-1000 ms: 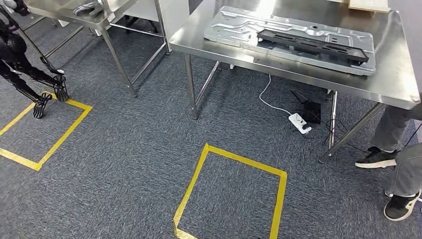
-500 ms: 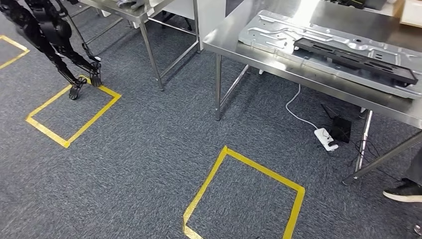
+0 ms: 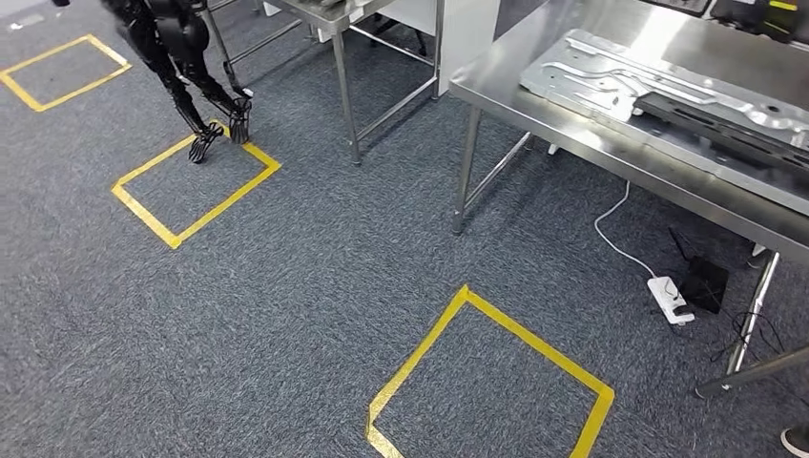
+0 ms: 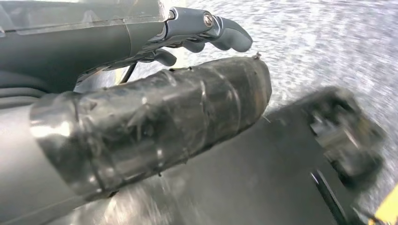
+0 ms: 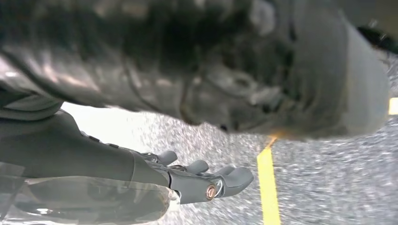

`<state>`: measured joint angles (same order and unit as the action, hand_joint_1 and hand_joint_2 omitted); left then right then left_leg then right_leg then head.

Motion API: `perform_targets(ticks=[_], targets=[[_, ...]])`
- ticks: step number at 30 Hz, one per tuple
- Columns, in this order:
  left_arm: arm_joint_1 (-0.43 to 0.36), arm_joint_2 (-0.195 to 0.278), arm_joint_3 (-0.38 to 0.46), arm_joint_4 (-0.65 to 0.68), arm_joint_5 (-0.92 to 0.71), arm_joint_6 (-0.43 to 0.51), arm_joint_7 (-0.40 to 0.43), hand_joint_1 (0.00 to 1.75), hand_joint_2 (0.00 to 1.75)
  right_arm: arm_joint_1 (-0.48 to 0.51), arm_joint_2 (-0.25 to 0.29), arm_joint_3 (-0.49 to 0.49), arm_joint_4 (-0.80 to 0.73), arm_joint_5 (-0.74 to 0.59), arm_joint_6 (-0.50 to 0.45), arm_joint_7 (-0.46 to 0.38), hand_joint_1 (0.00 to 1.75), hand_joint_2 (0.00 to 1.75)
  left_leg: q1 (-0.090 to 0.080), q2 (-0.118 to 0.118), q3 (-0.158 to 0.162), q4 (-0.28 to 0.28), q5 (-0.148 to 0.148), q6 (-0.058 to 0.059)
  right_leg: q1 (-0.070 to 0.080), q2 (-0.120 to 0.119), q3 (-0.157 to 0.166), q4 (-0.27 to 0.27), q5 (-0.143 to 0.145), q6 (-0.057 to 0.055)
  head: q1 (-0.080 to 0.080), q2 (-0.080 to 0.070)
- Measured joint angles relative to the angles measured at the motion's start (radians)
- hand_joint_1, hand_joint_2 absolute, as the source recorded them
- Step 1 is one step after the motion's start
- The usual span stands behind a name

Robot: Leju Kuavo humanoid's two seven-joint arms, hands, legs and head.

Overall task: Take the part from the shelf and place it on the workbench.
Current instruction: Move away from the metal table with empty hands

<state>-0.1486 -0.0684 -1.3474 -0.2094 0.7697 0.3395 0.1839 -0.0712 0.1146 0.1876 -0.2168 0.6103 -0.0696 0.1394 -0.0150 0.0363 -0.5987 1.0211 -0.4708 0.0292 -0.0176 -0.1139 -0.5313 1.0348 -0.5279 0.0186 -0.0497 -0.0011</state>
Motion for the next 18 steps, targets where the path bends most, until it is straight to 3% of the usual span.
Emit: perform_targets(ticks=[2, 3, 5, 6, 7, 8, 9, 11, 13, 15, 16, 18], targets=[[0.007, 0.001, 0.0, 0.0, 0.013, 0.01, 0.006, 0.0, 0.0, -0.001, 0.0, 0.017, -0.002, 0.009, 0.005, -0.009, 0.0, 0.0, 0.006, -0.019, 0.015, -0.023, 0.009, 0.008, 0.0, 0.03, -0.002, 0.021, -0.02, 0.009, 0.005, 0.0], [0.008, 0.001, 0.0, 0.0, 0.017, 0.014, 0.008, 0.0, 0.0, -0.001, -0.001, 0.024, -0.003, 0.011, 0.007, -0.012, 0.0, 0.0, 0.009, -0.028, 0.024, -0.033, 0.013, 0.012, 0.0, 0.056, -0.019, 0.061, -0.045, 0.011, 0.009, 0.0], [0.007, 0.001, 0.0, 0.001, 0.021, 0.02, 0.015, 0.0, 0.0, -0.001, -0.002, 0.037, -0.002, 0.011, 0.009, -0.019, 0.0, 0.0, 0.008, -0.047, 0.027, -0.037, 0.015, 0.017, -0.001, 0.098, -0.078, 0.181, -0.103, 0.011, 0.014, 0.0], [0.006, 0.001, 0.0, 0.001, 0.024, 0.024, 0.019, 0.0, 0.0, 0.0, -0.002, 0.043, -0.002, 0.01, 0.01, -0.022, 0.0, 0.0, 0.008, -0.06, 0.027, -0.035, 0.014, 0.019, -0.001, 0.106, -0.107, 0.232, -0.117, 0.011, 0.016, 0.0], [0.006, 0.001, 0.0, 0.001, 0.025, 0.027, 0.023, 0.0, 0.0, 0.001, -0.002, 0.048, -0.002, 0.009, 0.01, -0.025, 0.0, 0.0, 0.008, -0.074, 0.027, -0.033, 0.013, 0.019, -0.002, 0.109, -0.122, 0.253, -0.112, 0.011, 0.016, 0.0], [0.007, 0.001, 0.0, 0.001, 0.027, 0.03, 0.026, 0.0, 0.0, 0.001, -0.002, 0.053, -0.002, 0.007, 0.01, -0.027, 0.0, 0.0, 0.008, -0.089, 0.028, -0.029, 0.01, 0.018, -0.003, 0.112, -0.12, 0.237, -0.086, 0.012, 0.016, 0.0], [0.008, 0.001, 0.0, 0.001, 0.028, 0.032, 0.028, 0.0, 0.0, 0.001, -0.002, 0.058, -0.002, 0.006, 0.01, -0.028, 0.0, 0.0, 0.009, -0.104, 0.028, -0.023, 0.007, 0.015, -0.006, 0.12, -0.102, 0.187, -0.046, 0.014, 0.016, 0.0], [0.007, 0.001, 0.0, 0.001, 0.029, 0.035, 0.029, 0.0, 0.0, 0.001, -0.002, 0.065, -0.002, 0.006, 0.01, -0.028, 0.0, 0.0, 0.011, -0.13, 0.02, -0.002, -0.003, 0.005, -0.014, 0.169, -0.057, 0.074, 0.008, 0.016, 0.017, 0.0], [0.005, 0.001, 0.0, 0.001, 0.03, 0.038, 0.029, 0.0, 0.0, 0.0, -0.002, 0.074, -0.002, 0.004, 0.012, -0.03, 0.0, 0.0, 0.012, -0.153, 0.006, 0.013, -0.008, -0.006, -0.018, 0.208, -0.042, 0.031, 0.012, 0.012, 0.017, 0.0], [0.005, 0.003, 0.0, 0.001, 0.034, 0.046, 0.03, 0.0, 0.0, -0.001, -0.001, 0.085, -0.003, -0.003, 0.016, -0.033, 0.0, 0.0, 0.015, -0.175, -0.003, 0.015, -0.006, -0.016, -0.016, 0.192, -0.04, 0.028, 0.012, -0.001, 0.016, 0.0], [0.006, 0.004, 0.0, 0.001, 0.039, 0.051, 0.03, 0.0, 0.0, -0.002, -0.001, 0.088, -0.003, -0.008, 0.02, -0.032, 0.0, 0.0, 0.015, -0.167, -0.007, 0.019, -0.008, -0.021, -0.016, 0.179, -0.034, 0.025, 0.013, -0.008, 0.015, 0.0], [0.003, 0.008, 0.001, 0.002, 0.052, 0.06, 0.032, 0.0, 0.0, -0.003, -0.001, 0.09, -0.003, -0.017, 0.033, -0.028, 0.0, 0.0, 0.014, -0.113, -0.035, 0.073, -0.036, -0.031, -0.017, 0.151, -0.024, 0.017, 0.014, -0.02, 0.008, 0.0]])
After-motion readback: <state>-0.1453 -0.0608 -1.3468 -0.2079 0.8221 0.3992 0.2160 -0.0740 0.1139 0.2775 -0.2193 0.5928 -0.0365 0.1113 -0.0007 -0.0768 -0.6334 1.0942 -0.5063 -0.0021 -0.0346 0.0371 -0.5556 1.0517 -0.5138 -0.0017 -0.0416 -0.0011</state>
